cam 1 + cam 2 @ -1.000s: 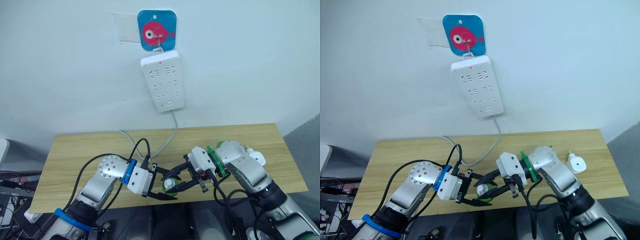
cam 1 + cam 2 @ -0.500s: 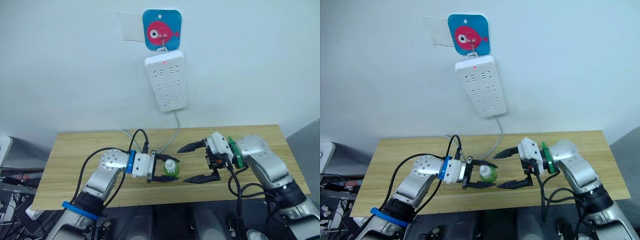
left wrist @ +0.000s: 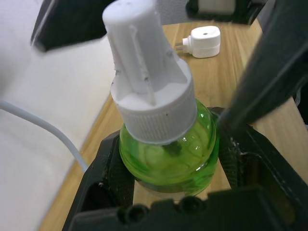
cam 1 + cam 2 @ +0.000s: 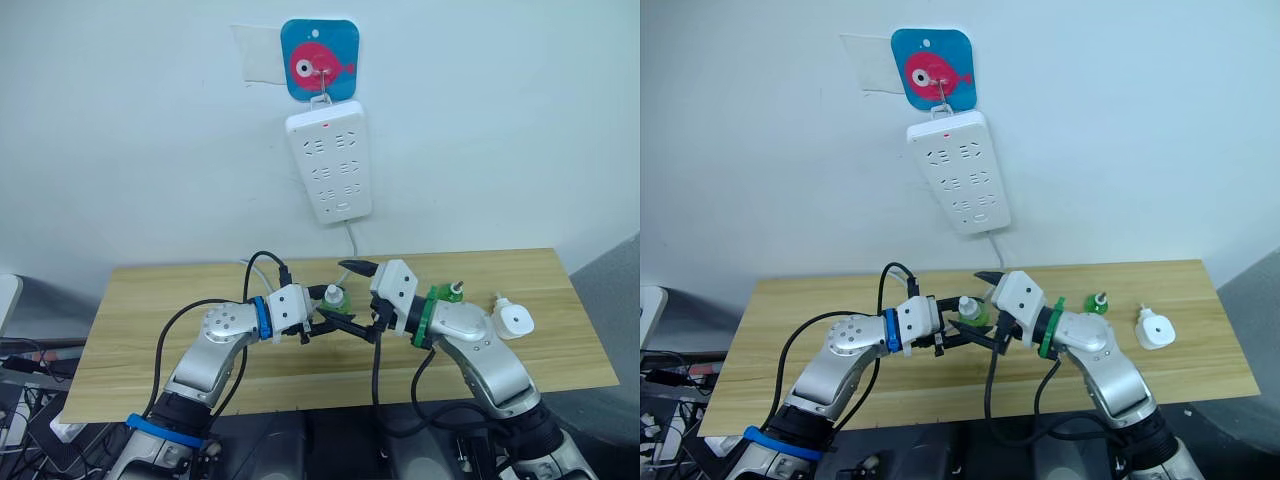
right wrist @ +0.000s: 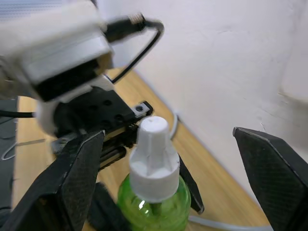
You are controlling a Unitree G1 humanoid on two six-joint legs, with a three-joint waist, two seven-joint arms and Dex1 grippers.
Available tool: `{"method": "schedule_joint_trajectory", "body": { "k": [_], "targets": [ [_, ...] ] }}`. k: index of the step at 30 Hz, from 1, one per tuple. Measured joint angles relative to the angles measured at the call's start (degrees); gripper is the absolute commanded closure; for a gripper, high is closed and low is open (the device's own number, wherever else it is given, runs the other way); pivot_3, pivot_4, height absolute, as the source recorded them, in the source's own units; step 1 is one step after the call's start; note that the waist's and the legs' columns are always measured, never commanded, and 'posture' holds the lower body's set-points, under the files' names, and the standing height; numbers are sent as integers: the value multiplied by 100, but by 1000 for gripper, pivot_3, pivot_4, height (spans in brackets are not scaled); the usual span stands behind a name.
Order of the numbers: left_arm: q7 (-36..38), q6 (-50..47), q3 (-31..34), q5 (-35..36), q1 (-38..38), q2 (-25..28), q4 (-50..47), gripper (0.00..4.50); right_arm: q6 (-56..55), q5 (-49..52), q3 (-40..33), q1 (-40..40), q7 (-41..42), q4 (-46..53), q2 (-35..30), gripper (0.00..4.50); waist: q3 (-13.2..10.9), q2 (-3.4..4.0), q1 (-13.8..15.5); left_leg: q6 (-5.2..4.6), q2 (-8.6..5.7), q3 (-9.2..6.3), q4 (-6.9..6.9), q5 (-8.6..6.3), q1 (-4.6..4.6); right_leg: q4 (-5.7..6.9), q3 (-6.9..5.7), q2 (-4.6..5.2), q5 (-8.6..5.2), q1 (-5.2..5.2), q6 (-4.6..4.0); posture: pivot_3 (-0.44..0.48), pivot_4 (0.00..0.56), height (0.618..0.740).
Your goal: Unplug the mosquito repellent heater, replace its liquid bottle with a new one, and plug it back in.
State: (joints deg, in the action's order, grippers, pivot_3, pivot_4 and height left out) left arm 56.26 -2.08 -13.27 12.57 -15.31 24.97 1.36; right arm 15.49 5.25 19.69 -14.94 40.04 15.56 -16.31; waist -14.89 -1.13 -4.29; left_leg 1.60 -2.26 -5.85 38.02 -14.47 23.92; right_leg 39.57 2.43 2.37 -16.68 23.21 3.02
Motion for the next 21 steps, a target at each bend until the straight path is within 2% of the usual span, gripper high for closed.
{"method": "schedule_joint_trajectory", "body": {
  "k": [4,9,15,21],
  "targets": [
    [71,0,-1,-10,-18,8,-2,2239,-10,5,-81,-34,-66,-76,-41,26,0,0,1,0,0,0,0,0,0,0,-1,0,0,0,0,-76,273,740],
    [64,-2,3,-11,-114,-2,38,2239,26,378,-414,54,179,8,-422,26,0,0,-6,-1,0,0,-2,0,0,-2,0,0,0,-2,0,-84,273,740],
    [205,4,11,-2,7,59,51,2239,56,748,-1141,290,551,108,-1255,26,0,0,-18,-1,1,2,-2,0,1,-3,-1,-1,0,-3,0,-92,266,740],
    [282,35,12,3,-71,8,129,2239,-49,941,-1007,271,985,123,-1299,26,0,0,-62,-1,5,3,-3,0,-1,-1,0,-5,0,-3,0,-85,249,740]
  ]
}}
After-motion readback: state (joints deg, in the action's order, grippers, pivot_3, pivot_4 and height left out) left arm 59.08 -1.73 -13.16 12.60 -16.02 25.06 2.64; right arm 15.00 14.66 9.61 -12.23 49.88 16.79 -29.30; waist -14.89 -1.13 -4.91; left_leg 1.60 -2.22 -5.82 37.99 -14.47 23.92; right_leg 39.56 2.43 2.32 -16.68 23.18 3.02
